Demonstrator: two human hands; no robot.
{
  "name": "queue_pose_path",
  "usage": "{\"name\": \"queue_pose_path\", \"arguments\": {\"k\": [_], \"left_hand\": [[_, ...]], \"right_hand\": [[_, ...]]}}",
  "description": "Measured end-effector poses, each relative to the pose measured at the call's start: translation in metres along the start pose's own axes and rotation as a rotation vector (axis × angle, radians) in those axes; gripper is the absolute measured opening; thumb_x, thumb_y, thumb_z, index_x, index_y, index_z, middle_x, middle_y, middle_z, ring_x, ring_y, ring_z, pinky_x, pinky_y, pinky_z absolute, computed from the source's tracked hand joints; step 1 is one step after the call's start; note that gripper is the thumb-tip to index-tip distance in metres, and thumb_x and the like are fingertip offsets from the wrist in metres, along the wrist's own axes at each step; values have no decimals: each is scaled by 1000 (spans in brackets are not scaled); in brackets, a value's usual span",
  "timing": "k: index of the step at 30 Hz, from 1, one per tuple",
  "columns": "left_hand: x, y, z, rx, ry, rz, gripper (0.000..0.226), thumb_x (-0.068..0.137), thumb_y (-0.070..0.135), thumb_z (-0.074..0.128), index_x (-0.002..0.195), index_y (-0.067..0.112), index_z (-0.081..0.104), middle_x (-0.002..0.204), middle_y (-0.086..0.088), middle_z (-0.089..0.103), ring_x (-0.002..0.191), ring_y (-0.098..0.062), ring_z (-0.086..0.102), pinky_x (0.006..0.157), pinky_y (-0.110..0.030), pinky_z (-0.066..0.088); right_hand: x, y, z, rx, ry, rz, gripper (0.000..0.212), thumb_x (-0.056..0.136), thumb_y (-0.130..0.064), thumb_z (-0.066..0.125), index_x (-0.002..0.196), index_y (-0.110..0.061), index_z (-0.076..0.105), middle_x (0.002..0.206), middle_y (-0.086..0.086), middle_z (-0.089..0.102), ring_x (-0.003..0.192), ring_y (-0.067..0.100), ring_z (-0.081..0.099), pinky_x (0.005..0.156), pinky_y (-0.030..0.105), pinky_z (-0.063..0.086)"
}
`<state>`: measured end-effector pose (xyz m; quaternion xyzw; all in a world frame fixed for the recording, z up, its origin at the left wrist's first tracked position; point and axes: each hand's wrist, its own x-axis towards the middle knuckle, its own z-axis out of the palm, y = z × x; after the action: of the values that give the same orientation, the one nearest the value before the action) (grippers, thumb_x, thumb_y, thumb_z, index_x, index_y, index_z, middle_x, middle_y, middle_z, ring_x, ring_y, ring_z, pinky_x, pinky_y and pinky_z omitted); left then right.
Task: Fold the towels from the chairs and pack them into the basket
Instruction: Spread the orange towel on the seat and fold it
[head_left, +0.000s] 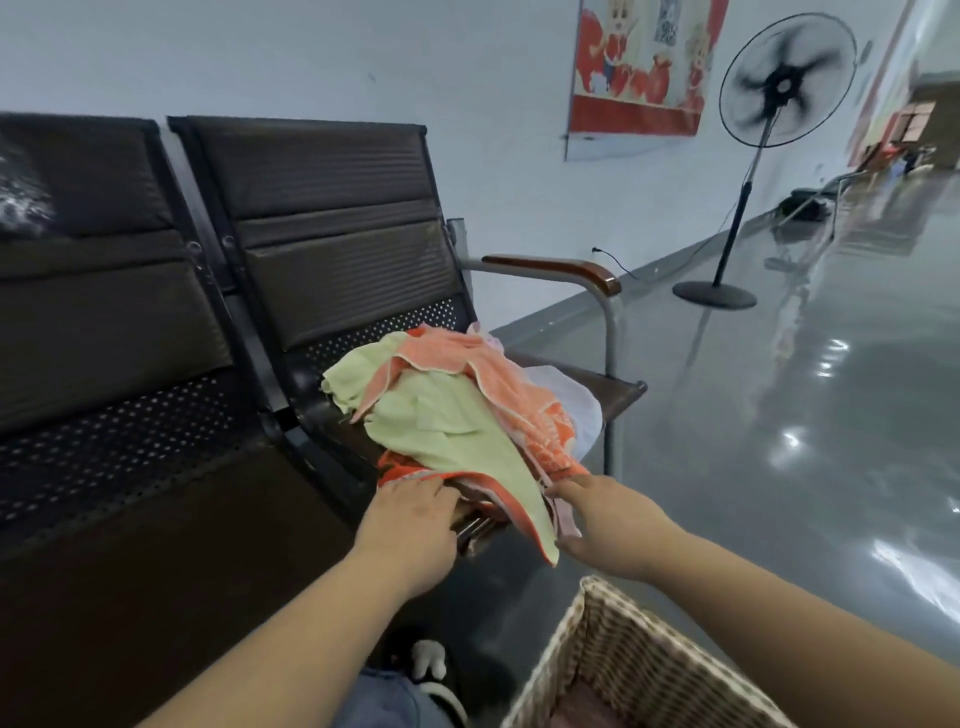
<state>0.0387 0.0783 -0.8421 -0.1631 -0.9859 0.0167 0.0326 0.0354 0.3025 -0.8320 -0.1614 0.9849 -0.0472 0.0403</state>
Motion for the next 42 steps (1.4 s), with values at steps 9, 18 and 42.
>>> {"name": "queue_pose_path", "arguments": {"k": [9, 18, 42], "left_hand": [[37, -18, 39, -112, -73, -71, 48, 94, 38, 43, 139, 23, 39, 151, 2, 32, 142, -19, 23, 116, -38, 19], [104, -13, 51, -346, -40, -110, 47, 99, 38, 38, 144, 25, 34, 149, 4, 35, 136, -18, 32, 111, -31, 21], [69, 0, 10, -2034, -14, -684, 8, 93, 7, 52, 94, 8, 59, 57, -2, 66, 47, -13, 63, 42, -19, 46]], "right_hand": [[72, -4, 14, -29, -60, -25, 51, 90, -39, 50, 139, -30, 39, 140, -3, 44, 123, 21, 46, 93, 41, 48], [139, 25, 18, -132, -73, 8, 45, 93, -33, 48, 136, -24, 43, 131, 3, 48, 118, 24, 46, 91, 34, 42], [74, -62, -10, 603, 142, -75, 22, 85, -23, 63, 106, -29, 61, 101, -8, 65, 88, 5, 60, 80, 21, 47]]}}
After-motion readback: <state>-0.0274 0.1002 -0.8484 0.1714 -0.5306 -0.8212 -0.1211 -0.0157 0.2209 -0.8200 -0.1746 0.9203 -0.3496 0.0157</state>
